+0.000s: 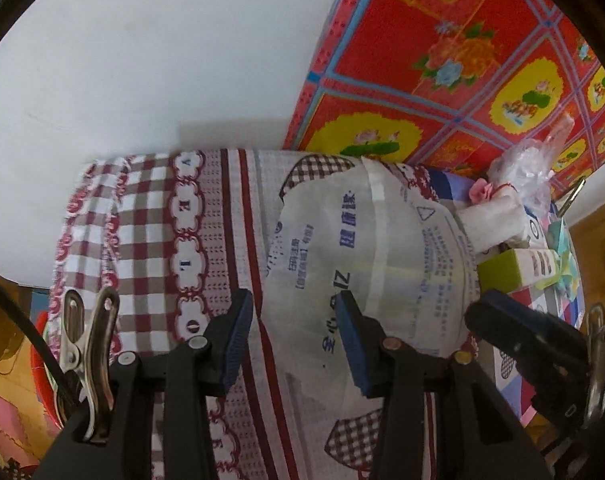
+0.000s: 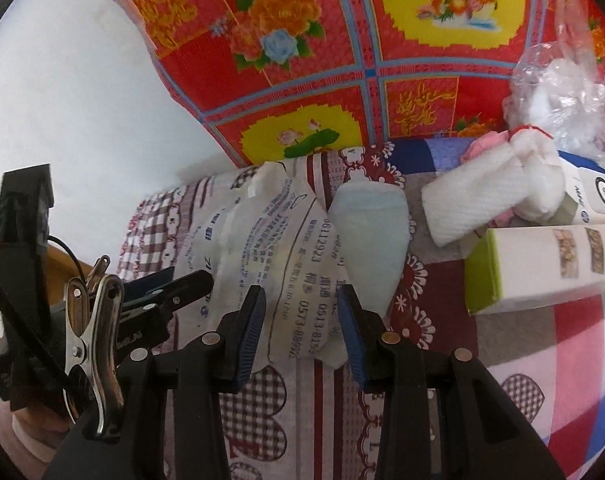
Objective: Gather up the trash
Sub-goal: 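Lower both open grippers onto the large white plastic bag, then close both grippers on the white plastic bag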
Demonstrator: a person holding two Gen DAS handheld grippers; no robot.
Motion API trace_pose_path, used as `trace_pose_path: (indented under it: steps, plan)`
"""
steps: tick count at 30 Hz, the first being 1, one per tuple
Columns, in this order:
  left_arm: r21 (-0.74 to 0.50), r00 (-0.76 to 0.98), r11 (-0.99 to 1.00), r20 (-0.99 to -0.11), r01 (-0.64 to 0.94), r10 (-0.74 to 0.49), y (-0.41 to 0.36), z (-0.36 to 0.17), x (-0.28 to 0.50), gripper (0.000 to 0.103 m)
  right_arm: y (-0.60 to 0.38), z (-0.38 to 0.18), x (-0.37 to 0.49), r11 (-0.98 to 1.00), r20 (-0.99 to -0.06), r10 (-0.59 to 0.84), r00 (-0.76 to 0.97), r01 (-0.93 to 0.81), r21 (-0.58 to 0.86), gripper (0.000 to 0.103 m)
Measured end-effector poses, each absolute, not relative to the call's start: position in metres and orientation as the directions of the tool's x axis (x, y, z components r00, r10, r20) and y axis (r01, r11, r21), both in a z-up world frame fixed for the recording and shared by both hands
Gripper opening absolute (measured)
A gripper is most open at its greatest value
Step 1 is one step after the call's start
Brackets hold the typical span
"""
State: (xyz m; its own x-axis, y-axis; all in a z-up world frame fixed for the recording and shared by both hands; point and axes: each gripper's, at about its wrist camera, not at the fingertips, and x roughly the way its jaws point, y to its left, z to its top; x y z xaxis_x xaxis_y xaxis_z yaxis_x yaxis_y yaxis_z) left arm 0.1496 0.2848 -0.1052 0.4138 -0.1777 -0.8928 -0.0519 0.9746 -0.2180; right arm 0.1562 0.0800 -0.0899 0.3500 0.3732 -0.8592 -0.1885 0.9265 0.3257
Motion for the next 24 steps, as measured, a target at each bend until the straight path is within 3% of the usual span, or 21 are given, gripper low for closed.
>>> trace_pose_path:
  steps: [13, 24]
  plan:
    - [-0.274, 0.413, 0.961, -0.878, -0.022, -0.241, 0.279, -0.128, 0.162, 0.049, 0.08, -0.108, 0.166, 0.918, -0.859, 0.394, 0.328, -0.188, 0.349, 0.038]
    - [-0.211, 0.429, 0.977, -0.882, 0.01, -0.195, 0.264, -0.134, 0.164, 0.052, 0.09, -0.1, 0.163, 0.946, -0.86, 0.322, 0.395, -0.171, 0.276, 0.043]
